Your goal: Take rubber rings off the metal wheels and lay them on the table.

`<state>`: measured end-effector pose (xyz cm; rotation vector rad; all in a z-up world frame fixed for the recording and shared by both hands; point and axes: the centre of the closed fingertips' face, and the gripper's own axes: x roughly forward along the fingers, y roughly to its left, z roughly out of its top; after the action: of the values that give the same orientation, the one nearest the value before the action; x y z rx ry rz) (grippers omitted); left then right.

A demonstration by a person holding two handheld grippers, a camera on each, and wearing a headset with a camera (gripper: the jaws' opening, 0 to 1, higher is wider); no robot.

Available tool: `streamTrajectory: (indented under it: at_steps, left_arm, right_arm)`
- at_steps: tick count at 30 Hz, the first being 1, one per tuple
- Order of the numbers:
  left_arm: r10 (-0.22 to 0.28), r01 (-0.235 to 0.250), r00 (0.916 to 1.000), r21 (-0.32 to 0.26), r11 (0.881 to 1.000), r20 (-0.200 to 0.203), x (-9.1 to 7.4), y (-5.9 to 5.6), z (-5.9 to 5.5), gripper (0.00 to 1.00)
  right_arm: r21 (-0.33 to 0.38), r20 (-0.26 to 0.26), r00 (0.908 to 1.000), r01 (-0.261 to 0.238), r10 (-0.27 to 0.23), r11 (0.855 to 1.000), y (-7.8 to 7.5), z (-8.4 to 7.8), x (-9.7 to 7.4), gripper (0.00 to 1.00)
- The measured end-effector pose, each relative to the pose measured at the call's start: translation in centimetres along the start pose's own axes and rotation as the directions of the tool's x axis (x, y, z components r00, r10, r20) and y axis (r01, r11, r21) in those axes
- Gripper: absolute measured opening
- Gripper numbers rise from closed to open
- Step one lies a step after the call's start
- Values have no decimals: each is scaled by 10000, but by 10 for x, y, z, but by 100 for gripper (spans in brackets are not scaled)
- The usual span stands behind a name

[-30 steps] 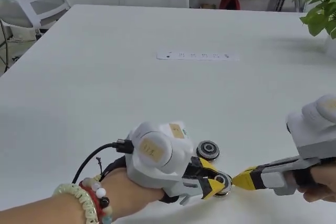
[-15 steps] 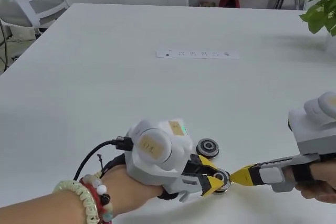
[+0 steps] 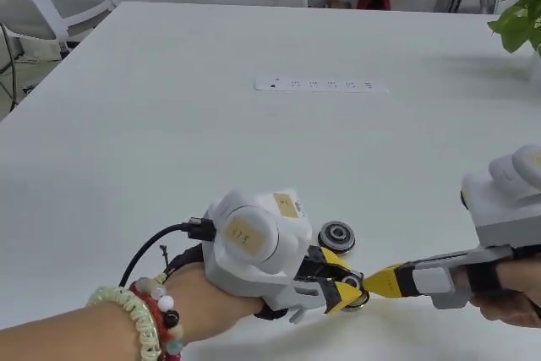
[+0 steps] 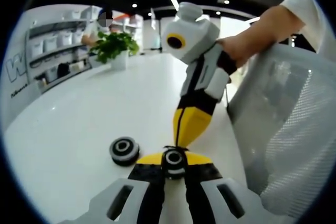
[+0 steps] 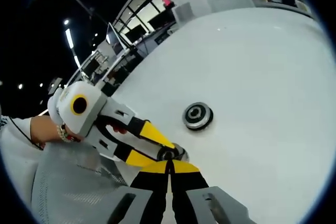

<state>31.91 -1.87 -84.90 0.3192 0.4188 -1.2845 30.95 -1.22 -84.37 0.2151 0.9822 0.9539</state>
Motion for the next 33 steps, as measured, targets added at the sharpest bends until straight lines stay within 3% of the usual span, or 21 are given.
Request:
streamTrajectory:
  at_steps: [14, 17, 25, 26, 33]
  left_arm:
    - [4, -4, 10000, 73, 10000, 28, 0, 0, 0, 14]
    - [-5, 5, 10000, 87, 10000, 47, 0, 0, 0, 14]
    - [52, -51, 10000, -124, 9999, 52, 0, 0, 0, 14]
    - [72, -72, 10000, -169, 9998, -13, 0, 0, 1, 14]
    - [149, -157, 9986, -172, 9997, -501, 0, -1, 2, 15]
  right_arm:
    - [-69, 216, 9991, -361, 363, 9993, 6, 5, -1, 0]
    - [-42, 278, 9976, -638, 639, 9980, 11, 6, -3, 0]
    - [-433, 16, 10000, -3, 4, 9991, 0, 1, 0, 0]
    - [-523, -64, 9998, 186, -190, 9985, -4, -1, 0, 0]
    - [-444, 18, 9996, 265, -265, 9987, -9, 1, -2, 0]
